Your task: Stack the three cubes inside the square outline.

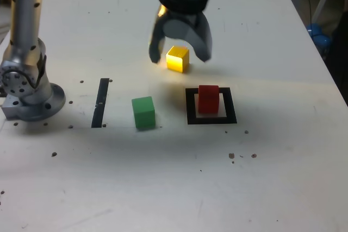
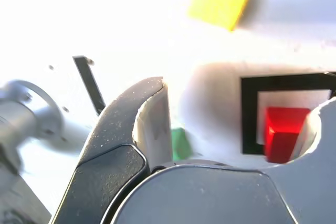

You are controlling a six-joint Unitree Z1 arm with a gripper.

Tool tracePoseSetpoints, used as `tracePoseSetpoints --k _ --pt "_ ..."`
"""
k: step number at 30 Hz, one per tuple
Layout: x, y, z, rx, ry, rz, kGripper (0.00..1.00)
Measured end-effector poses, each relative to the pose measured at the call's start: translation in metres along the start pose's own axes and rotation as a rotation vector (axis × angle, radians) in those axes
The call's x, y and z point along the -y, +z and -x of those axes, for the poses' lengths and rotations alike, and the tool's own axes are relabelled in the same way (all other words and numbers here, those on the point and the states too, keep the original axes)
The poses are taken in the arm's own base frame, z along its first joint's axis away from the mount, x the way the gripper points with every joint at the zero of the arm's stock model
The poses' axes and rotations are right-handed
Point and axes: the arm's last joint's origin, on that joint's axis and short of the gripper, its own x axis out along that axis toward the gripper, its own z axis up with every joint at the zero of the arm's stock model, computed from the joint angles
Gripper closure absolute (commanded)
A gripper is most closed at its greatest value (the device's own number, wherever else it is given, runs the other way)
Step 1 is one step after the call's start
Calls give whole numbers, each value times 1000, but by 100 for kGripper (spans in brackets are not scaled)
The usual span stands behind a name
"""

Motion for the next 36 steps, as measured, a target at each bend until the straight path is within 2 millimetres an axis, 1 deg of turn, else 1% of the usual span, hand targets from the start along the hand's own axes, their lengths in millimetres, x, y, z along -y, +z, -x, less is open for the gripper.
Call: tracePoseSetpoints --k 5,8,10,16,20,23,30,34,36 --pt "-1 -4 -1 -5 16 -131 1" --pt "-3 -5 -6 -14 16 -225 1" --pt "-6 -7 -11 -20 5 -258 1" --pt "-29 -15 -29 13 -48 -266 0" --pt "-40 -17 -31 22 -41 -253 1" --pt "-47 -14 -30 28 -32 -251 1" --pt "-62 -2 -44 -3 -41 -241 4" --pt "-69 5 -51 -19 -38 -231 7" --pt "-71 6 -53 -26 -39 -227 11"
